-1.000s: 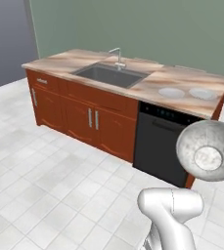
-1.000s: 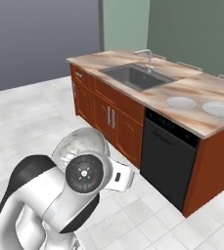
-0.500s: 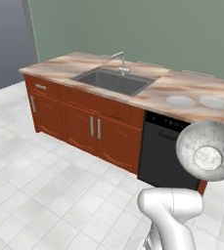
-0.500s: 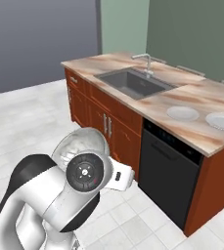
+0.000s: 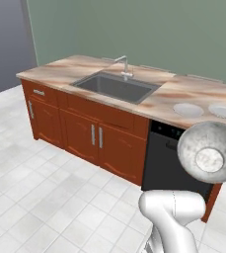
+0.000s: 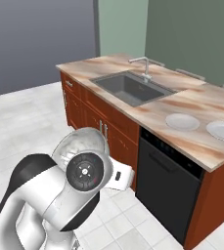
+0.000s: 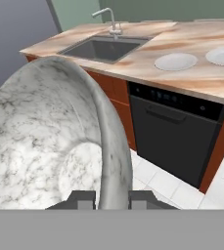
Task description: Move the bowls from the cabinet to the plates on the dining table.
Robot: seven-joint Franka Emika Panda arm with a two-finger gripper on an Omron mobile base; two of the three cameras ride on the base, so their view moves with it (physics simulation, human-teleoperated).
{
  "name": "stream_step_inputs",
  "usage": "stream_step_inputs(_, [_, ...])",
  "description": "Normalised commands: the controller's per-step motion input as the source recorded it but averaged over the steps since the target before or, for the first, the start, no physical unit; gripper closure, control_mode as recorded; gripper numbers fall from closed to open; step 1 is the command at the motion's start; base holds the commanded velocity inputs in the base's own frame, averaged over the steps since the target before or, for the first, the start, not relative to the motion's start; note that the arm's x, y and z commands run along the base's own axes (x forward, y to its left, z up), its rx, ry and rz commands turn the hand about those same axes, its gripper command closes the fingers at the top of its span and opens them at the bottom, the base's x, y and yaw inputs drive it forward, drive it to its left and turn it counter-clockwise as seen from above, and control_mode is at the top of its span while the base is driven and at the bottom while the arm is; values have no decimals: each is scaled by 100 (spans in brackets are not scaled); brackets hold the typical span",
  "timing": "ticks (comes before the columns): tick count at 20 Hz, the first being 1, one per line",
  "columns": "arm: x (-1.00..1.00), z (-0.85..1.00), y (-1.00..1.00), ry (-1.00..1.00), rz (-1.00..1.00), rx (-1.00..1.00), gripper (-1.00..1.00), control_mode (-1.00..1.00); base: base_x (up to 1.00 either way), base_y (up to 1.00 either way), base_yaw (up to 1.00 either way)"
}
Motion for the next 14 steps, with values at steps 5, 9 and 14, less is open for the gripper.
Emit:
stream_step_inputs(5, [0, 0, 0, 0, 0, 0, 100, 100, 4, -1, 0])
stream_step_inputs(9, [0, 0, 0, 0, 0, 0, 100, 100, -1, -6, -2])
stream_step_inputs(14, [0, 0, 0, 0, 0, 0, 100, 100, 10, -9, -29])
